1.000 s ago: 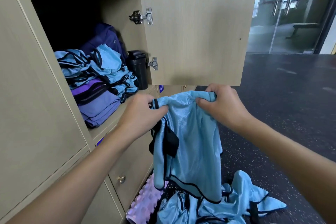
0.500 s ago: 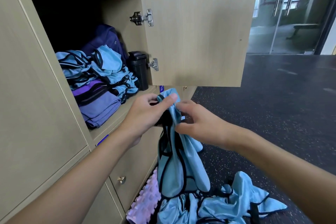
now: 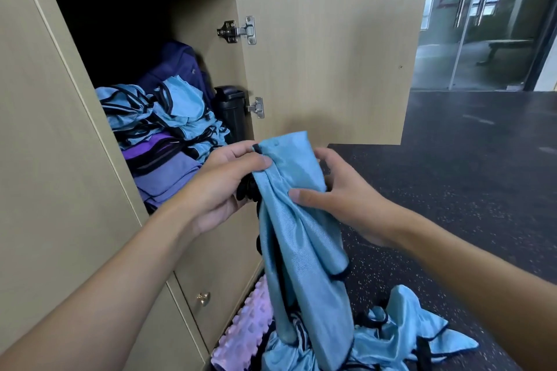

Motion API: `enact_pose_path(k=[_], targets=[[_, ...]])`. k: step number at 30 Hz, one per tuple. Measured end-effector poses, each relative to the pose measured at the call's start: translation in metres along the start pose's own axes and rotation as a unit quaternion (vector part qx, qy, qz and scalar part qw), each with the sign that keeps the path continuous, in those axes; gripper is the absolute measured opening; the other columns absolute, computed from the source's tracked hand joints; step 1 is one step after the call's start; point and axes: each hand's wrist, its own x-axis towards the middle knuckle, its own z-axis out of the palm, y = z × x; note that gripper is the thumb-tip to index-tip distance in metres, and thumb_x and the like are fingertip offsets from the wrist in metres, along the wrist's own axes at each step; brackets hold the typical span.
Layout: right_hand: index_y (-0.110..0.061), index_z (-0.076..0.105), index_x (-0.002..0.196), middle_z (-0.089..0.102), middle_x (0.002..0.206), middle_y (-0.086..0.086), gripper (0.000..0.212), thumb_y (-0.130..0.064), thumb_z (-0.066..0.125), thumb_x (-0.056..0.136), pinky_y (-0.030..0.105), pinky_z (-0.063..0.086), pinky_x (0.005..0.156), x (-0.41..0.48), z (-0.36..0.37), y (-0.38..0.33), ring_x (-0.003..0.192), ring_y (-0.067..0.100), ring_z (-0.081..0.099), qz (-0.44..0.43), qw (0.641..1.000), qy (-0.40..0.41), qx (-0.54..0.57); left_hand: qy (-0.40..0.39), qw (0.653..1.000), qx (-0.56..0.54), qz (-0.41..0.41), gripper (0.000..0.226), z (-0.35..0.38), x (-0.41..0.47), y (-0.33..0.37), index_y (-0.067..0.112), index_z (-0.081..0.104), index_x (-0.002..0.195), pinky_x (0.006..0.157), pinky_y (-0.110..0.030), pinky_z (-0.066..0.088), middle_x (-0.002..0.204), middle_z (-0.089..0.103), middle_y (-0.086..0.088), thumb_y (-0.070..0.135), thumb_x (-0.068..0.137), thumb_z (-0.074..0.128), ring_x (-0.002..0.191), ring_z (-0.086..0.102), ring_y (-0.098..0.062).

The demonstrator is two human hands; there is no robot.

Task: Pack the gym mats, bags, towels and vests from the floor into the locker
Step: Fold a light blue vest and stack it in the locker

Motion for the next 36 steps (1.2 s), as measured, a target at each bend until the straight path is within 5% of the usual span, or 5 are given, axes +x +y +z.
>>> enact_pose_path(k=[9, 16, 21, 31, 36], targets=[[-0.028, 0.039, 0.133, 0.071, 0.102, 0.006, 0.064, -0.007, 0.075, 0.085, 0.032, 0.061, 0.071, 0.003, 0.001, -0.006, 0.082, 0.015, 0.073, -0.089, 0.980, 0.170, 0.046, -0.001, 0.996, 0.090, 0.030, 0.129, 0.022, -0.010, -0.037, 0.055, 0.003, 0.149, 0.100, -0.036, 0.053, 0.136, 0.062, 0.004, 0.039, 0.059, 0.093, 0.113, 0.067, -0.013], [-0.043, 0.026, 0.144, 0.069, 0.108, 0.005, 0.080, -0.022, 0.077, 0.085, 0.037, 0.060, 0.082, 0.003, -0.004, -0.005, 0.090, 0.016, 0.073, -0.055, 0.987, 0.150, 0.031, -0.001, 0.986, 0.103, 0.134, 0.107, 0.023, -0.008, -0.042, 0.061, 0.022, 0.144, 0.096, -0.049, 0.055, 0.152, 0.046, -0.005, 0.008, 0.073, 0.083, 0.122, 0.063, -0.024], [-0.047, 0.028, 0.144, 0.068, 0.118, -0.008, 0.093, -0.008, 0.081, 0.079, 0.036, 0.058, 0.089, -0.001, -0.006, -0.002, 0.104, 0.015, 0.070, -0.050, 0.997, 0.022, 0.045, 0.083, 0.989, 0.012, 0.123, 0.091, 0.016, -0.001, -0.029, 0.048, 0.034, 0.140, 0.084, -0.052, 0.059, 0.119, 0.070, -0.017, -0.008, 0.081, 0.075, 0.099, 0.072, -0.034], [-0.015, 0.064, 0.121, 0.076, 0.098, 0.005, 0.047, 0.004, 0.076, 0.080, 0.034, 0.061, 0.075, 0.000, -0.003, -0.006, 0.087, 0.020, 0.074, -0.063, 0.997, 0.013, -0.034, 0.037, 0.989, 0.136, 0.051, 0.074, 0.006, -0.001, -0.022, 0.032, 0.053, 0.125, 0.085, -0.033, 0.058, 0.115, 0.071, -0.001, 0.040, 0.060, 0.088, 0.100, 0.071, -0.015], [-0.013, 0.068, 0.110, 0.077, 0.094, 0.010, 0.034, 0.005, 0.074, 0.082, 0.042, 0.062, 0.076, 0.000, -0.007, -0.007, 0.085, 0.027, 0.075, -0.035, 0.999, 0.005, -0.001, 0.062, 0.888, 0.431, 0.151, 0.092, -0.001, -0.003, -0.025, 0.043, 0.049, 0.127, 0.111, -0.023, 0.030, 0.137, 0.027, 0.015, 0.069, 0.043, 0.077, 0.134, 0.029, -0.005]])
